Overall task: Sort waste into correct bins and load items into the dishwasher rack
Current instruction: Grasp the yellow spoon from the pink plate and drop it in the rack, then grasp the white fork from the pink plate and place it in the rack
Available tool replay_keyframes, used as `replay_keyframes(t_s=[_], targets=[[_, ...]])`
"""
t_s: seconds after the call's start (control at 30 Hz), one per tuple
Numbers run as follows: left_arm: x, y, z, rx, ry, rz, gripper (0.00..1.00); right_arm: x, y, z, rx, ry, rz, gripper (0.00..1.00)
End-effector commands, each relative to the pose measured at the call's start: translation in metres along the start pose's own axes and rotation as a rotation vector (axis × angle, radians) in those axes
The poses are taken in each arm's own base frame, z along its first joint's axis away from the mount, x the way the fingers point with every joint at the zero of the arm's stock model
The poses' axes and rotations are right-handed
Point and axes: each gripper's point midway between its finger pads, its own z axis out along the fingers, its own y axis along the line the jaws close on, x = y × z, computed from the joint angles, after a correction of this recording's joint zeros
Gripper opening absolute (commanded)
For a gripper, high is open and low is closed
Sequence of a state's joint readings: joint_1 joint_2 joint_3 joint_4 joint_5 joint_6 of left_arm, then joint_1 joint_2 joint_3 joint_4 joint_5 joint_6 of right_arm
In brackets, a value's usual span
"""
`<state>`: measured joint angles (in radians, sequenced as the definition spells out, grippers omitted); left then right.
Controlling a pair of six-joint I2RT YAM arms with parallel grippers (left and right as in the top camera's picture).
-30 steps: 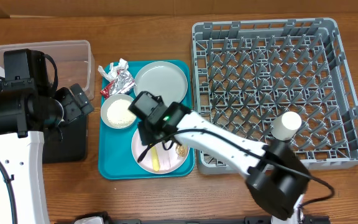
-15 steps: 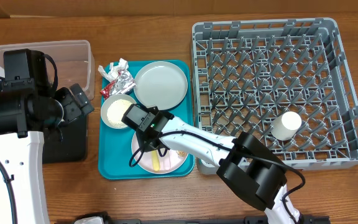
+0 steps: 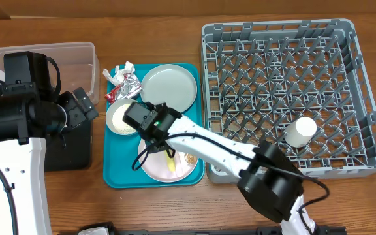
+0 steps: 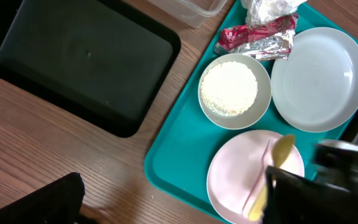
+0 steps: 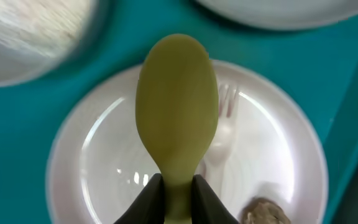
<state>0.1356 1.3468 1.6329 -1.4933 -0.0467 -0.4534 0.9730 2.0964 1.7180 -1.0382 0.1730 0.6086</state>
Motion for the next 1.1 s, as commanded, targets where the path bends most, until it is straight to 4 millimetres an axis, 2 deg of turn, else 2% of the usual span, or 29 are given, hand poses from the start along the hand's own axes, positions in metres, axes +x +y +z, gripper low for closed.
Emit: replay_keyframes(t_s=[0.0, 0.1, 0.23, 0.37, 0.6, 0.63, 0.73, 0.77, 0.8, 0.83, 0.97, 1.07], targets=[[-0.005, 0.003, -0.006, -0.005, -0.031, 0.004, 1.0, -0.048, -0.007, -0.09, -0.064, -0.217, 0.001, 0.15], [-0.005, 0.003, -0.006, -0.005, -0.031, 0.004, 1.0, -0.062, -0.035, -0.123, -0.034, -0.291, 0.047, 0.15], [-0.005, 0.003, -0.006, -0.005, -0.031, 0.004, 1.0, -0.077, -0.083, -0.139, 0.021, -0.315, 0.116, 0.15], [-0.005, 0.003, -0.006, -0.005, -0.031, 0.004, 1.0, -0.087, -0.133, -0.128, 0.08, -0.276, 0.141, 0.16], [-0.005, 0.003, -0.006, -0.005, -0.031, 0.004, 1.0, -0.097, -0.189, -0.104, 0.149, -0.235, 0.199, 0.2], [-0.005, 0.003, -0.006, -0.005, -0.031, 0.004, 1.0, -0.097, -0.193, -0.099, 0.139, -0.225, 0.21, 0.2], [-0.005, 0.003, -0.006, -0.005, -0.031, 0.004, 1.0, -0.097, -0.187, -0.084, 0.056, -0.192, 0.177, 0.21], [-0.005, 0.003, -0.006, -0.005, -0.031, 0.004, 1.0, -0.096, -0.188, -0.08, 0.058, -0.187, 0.179, 0.24], [-0.005, 0.003, -0.006, -0.005, -0.031, 0.004, 1.0, -0.094, -0.189, -0.076, 0.065, -0.181, 0.173, 0.35], [-0.005, 0.003, -0.006, -0.005, -0.031, 0.005, 1.0, -0.093, -0.189, -0.076, 0.064, -0.176, 0.172, 0.37], [-0.005, 0.003, -0.006, -0.005, -0.031, 0.004, 1.0, -0.091, -0.175, -0.096, 0.037, -0.202, 0.144, 0.4], [-0.005, 0.003, -0.006, -0.005, -0.031, 0.004, 1.0, -0.083, -0.14, -0.115, -0.054, -0.214, 0.087, 0.43]])
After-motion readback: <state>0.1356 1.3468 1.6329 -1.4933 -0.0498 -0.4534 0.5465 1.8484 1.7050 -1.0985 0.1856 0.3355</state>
